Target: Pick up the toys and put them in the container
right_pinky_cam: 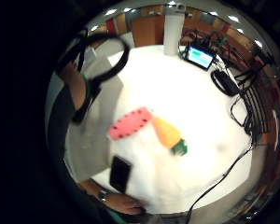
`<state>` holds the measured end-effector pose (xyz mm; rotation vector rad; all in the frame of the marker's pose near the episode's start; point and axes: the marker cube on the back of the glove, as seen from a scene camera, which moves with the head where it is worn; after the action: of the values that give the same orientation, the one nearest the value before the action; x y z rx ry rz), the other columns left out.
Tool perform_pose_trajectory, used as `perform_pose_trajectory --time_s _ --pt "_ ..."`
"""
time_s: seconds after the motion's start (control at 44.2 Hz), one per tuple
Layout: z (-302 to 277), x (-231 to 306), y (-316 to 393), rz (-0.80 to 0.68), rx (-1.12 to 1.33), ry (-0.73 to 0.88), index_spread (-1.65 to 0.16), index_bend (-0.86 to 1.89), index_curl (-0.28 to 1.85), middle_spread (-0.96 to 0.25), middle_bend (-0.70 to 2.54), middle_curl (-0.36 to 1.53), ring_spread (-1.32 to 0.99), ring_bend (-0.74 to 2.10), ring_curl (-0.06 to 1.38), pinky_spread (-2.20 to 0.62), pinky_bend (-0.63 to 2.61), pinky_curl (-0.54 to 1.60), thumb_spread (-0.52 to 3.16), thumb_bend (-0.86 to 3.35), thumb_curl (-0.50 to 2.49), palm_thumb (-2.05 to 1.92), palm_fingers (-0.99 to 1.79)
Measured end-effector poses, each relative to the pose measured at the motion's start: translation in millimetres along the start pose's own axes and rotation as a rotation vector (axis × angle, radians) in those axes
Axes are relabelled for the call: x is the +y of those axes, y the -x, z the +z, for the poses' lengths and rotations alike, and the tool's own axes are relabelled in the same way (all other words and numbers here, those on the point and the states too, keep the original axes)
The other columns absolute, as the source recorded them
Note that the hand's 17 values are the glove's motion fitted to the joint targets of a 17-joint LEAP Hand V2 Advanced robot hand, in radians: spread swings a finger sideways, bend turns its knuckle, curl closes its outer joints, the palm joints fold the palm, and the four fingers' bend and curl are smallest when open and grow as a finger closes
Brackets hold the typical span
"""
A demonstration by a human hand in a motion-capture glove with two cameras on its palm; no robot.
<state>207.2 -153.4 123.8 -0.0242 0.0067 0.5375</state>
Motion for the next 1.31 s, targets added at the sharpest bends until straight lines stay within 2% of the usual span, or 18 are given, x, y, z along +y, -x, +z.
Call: perform_pose_trajectory --time_s 0.09,0.181,0.339,0.475,0.588,0.633,0.701,0.791,0.881,1.153,1.311 --pt "34.3 5.8 -16.6 -0.079 0.071 0.076 -0.38 0.33 0.51 -0.31 0.86 0.67 -0.38 1.28 0.5 -0.37 0.97 0.45 1.43 0.04 0.33 0.11 0.66" --pt "64.3 6.5 -27.4 -0.129 0.144 0.114 -0.4 0.56 0.59 -0.32 0.79 0.64 -0.39 1.04 0.44 -0.28 0.81 0.41 1.42 0.05 0.33 0.15 0.34" --pt "114.5 -1.9 -46.4 -0.144 0.189 0.213 -0.41 0.59 0.6 -0.31 0.69 0.59 -0.39 0.86 0.36 -0.19 0.77 0.37 1.27 -0.02 0.33 0.11 0.14" --pt "138.6 -15.6 -55.4 -0.111 0.228 0.18 -0.41 0.44 0.54 -0.28 0.71 0.57 -0.36 0.93 0.35 -0.14 0.72 0.33 1.19 -0.02 0.33 0.11 0.25" --pt "140.0 -27.5 -55.9 -0.085 0.174 0.086 -0.39 0.46 0.52 -0.29 0.88 0.62 -0.38 1.07 0.37 -0.18 0.59 0.28 1.25 0.03 0.34 0.21 0.6" --pt "137.2 -29.7 -53.1 -0.082 0.142 0.019 -0.39 0.47 0.53 -0.29 0.9 0.63 -0.39 1.09 0.38 -0.18 0.56 0.27 1.29 0.04 0.34 0.23 0.65" --pt "128.4 -28.4 -47.1 -0.081 0.08 -0.096 -0.38 0.49 0.55 -0.29 0.97 0.65 -0.39 1.16 0.41 -0.19 0.51 0.26 1.36 0.08 0.35 0.28 0.75" --pt "97.9 -25.5 -43.3 -0.088 0.012 -0.286 -0.37 0.41 0.55 -0.31 0.94 0.66 -0.36 1.24 0.43 -0.3 0.79 0.32 1.29 0.1 0.42 0.38 1.13" --pt "53.1 -17.0 -28.4 -0.106 -0.015 -0.425 -0.36 0.4 0.61 -0.31 0.99 0.7 -0.33 1.34 0.49 -0.35 0.95 0.41 1.24 0.08 0.45 0.38 1.28" --pt "-76.7 25.0 92.1 -0.246 -0.077 -0.706 -0.37 0.58 0.76 -0.31 1.15 0.77 -0.29 1.43 0.54 -0.4 1.1 0.53 1.13 0.02 0.54 0.35 1.26" --pt "-123.8 21.9 162.5 -0.477 -0.069 -0.742 -0.36 0.64 0.84 -0.3 1.2 0.79 -0.28 1.46 0.54 -0.41 1.14 0.56 1.11 0.0 0.59 0.33 1.22"
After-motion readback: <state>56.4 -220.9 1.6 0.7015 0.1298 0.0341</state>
